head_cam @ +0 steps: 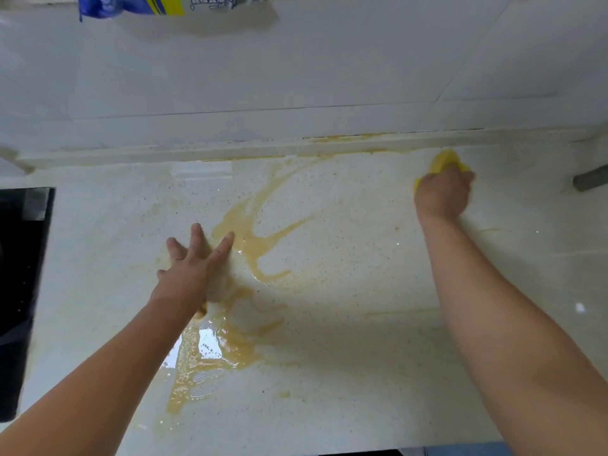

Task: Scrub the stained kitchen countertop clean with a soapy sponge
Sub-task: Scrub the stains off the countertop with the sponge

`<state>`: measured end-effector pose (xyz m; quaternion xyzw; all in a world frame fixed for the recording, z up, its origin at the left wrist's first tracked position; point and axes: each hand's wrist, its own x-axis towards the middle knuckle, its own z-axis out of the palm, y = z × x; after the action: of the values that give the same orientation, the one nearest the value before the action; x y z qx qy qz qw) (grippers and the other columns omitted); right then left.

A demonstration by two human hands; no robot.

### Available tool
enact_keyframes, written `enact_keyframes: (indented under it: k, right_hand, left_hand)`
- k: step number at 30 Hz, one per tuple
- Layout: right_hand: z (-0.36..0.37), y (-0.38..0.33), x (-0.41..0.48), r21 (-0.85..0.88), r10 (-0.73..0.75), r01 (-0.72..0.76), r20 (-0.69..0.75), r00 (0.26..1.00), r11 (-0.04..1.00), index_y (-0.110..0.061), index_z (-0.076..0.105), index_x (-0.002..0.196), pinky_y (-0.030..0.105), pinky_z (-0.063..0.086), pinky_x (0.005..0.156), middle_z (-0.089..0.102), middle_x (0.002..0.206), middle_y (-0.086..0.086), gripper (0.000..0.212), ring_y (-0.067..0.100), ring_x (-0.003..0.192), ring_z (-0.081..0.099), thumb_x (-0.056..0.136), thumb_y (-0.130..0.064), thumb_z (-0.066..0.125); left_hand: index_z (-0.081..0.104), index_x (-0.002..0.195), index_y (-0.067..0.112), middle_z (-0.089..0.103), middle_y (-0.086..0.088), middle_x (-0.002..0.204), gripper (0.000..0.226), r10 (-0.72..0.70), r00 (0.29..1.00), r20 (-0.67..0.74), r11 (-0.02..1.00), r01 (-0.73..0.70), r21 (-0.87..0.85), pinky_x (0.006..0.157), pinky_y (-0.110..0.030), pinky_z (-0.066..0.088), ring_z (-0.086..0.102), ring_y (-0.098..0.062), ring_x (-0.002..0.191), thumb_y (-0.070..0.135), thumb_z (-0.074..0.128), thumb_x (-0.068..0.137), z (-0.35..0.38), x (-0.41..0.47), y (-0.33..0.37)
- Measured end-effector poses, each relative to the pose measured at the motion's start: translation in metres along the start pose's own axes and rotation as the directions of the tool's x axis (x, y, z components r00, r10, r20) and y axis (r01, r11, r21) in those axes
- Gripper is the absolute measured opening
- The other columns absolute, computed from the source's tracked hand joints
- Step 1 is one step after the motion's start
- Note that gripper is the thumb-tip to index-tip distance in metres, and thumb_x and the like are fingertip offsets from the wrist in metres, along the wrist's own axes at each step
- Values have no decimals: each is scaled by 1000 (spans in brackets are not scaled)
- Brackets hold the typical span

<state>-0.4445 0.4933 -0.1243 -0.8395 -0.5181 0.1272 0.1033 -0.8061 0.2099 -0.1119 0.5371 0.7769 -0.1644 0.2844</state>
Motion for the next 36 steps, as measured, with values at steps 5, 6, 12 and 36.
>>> enact_keyframes:
  k: [5, 6, 12, 36]
  right_hand:
    - [25, -70, -61, -92, -280, 295, 146, 949, 951, -15, 44, 143, 36, 44, 97, 40, 144, 18, 49, 35, 123, 51, 95, -18, 51]
    - [30, -79, -89, -96, -410, 439, 226, 884, 893, -19, 39, 148, 35, 43, 98, 36, 147, 17, 54, 34, 126, 47, 95, -17, 50]
    - [30, -63, -183, 72, -723, 791, 462, 513, 607, -27, 43, 144, 36, 43, 73, 42, 133, 9, 52, 30, 111, 52, 94, -15, 51]
    - [56, -105, -215, 131, -787, 803, 343, 513, 581, -26, 47, 144, 39, 45, 89, 48, 137, 11, 57, 33, 115, 52, 89, -18, 57]
  left_hand:
    - [-18, 142, 75, -29, 1, 162, 169, -9, 1000, -2, 1000, 9, 10, 89, -63, 57, 14, -52, 146, -15, 89, 47, 1, 3, 0]
    - [-18, 142, 75, -29, 1, 162, 170, -6, 1000, -2, 1000, 6, 13, 89, -63, 57, 14, -51, 146, -15, 89, 47, 0, 3, 1]
    - [-20, 142, 74, -34, -1, 161, 171, 6, 1000, 17, 1000, -7, 24, 96, -65, 53, 5, -50, 149, -13, 93, 47, -4, -2, 2]
    - [-26, 137, 75, -45, 5, 157, 166, -15, 999, 34, 999, 14, 42, 104, -70, 44, -13, -47, 151, -12, 90, 56, -10, -5, 4]
